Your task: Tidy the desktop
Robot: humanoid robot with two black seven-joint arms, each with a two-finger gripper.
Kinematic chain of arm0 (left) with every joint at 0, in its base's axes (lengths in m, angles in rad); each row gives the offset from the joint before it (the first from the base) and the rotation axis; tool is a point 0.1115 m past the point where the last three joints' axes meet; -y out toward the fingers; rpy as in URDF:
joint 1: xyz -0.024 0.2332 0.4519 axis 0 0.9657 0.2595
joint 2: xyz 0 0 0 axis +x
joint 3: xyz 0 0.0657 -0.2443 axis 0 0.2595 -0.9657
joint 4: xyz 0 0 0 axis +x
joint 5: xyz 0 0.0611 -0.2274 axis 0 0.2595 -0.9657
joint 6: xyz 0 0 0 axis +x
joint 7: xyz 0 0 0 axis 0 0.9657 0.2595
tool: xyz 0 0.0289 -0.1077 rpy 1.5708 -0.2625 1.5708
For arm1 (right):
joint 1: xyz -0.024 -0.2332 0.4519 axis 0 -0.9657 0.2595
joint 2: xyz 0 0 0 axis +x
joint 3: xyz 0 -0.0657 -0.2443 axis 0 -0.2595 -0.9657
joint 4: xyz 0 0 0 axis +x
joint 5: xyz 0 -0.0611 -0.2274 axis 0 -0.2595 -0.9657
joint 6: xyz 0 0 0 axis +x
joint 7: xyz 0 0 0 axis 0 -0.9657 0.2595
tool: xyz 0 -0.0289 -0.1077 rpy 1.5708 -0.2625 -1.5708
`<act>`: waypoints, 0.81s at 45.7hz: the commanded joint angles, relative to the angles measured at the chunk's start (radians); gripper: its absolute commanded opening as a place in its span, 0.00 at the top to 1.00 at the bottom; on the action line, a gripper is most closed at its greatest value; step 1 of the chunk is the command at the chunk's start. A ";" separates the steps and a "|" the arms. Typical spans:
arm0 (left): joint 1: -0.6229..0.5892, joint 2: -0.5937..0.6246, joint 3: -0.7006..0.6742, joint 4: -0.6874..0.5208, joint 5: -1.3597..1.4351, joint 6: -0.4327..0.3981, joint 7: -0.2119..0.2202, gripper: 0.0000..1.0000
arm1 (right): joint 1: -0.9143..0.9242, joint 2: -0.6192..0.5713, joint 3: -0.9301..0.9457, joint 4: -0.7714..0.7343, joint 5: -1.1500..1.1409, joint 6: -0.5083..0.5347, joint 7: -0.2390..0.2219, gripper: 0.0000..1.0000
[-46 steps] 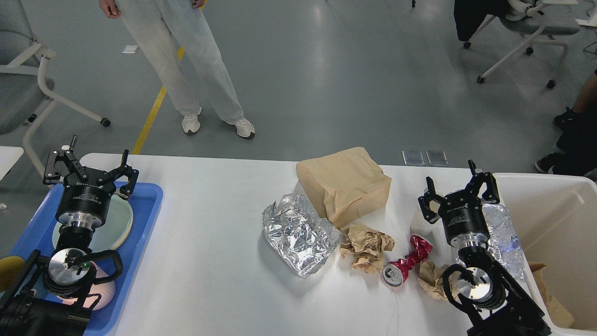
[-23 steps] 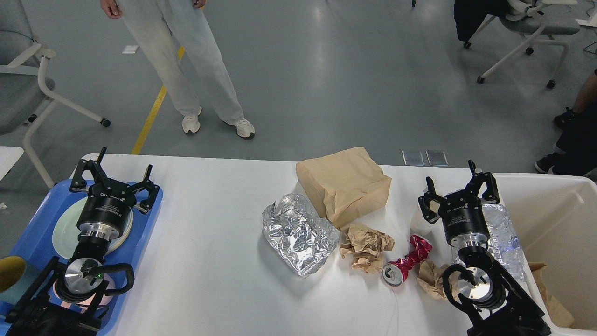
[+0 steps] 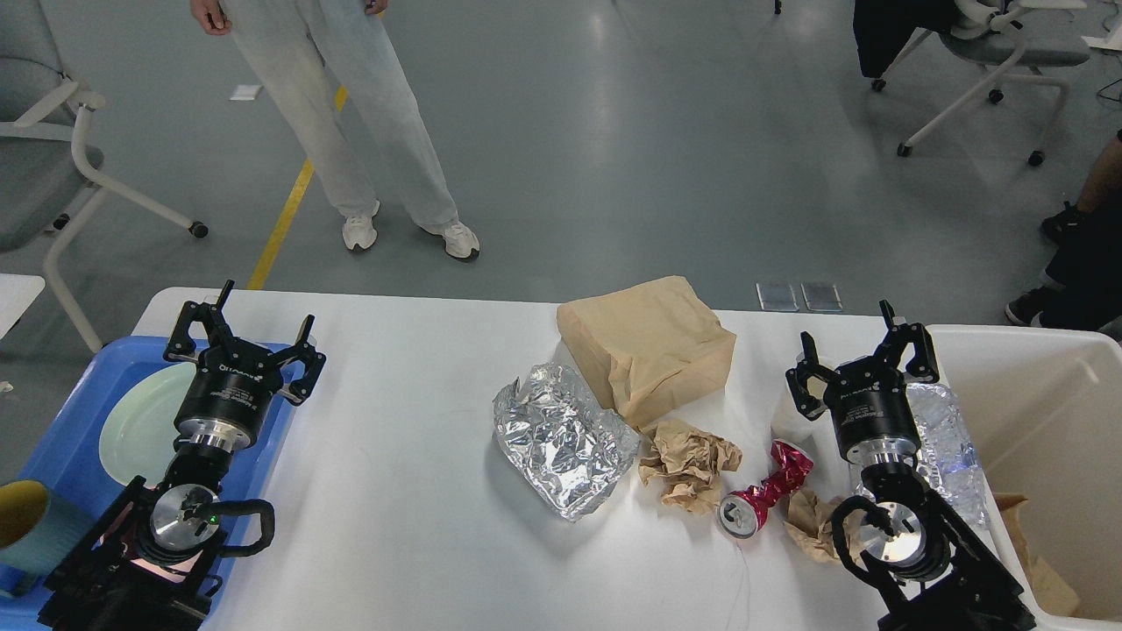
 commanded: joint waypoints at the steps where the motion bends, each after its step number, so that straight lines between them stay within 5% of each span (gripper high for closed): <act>1: 0.001 -0.001 0.000 0.006 0.003 -0.007 -0.016 0.04 | 0.000 0.000 0.000 0.000 0.000 0.000 0.000 0.00; 13: 0.004 -0.007 0.000 0.008 -0.004 -0.013 -0.080 0.04 | 0.000 0.000 0.000 0.000 0.000 0.000 0.000 0.00; 37: 0.009 -0.013 0.001 0.008 -0.007 -0.026 -0.078 0.04 | 0.000 0.000 -0.002 0.000 0.000 0.000 -0.003 0.00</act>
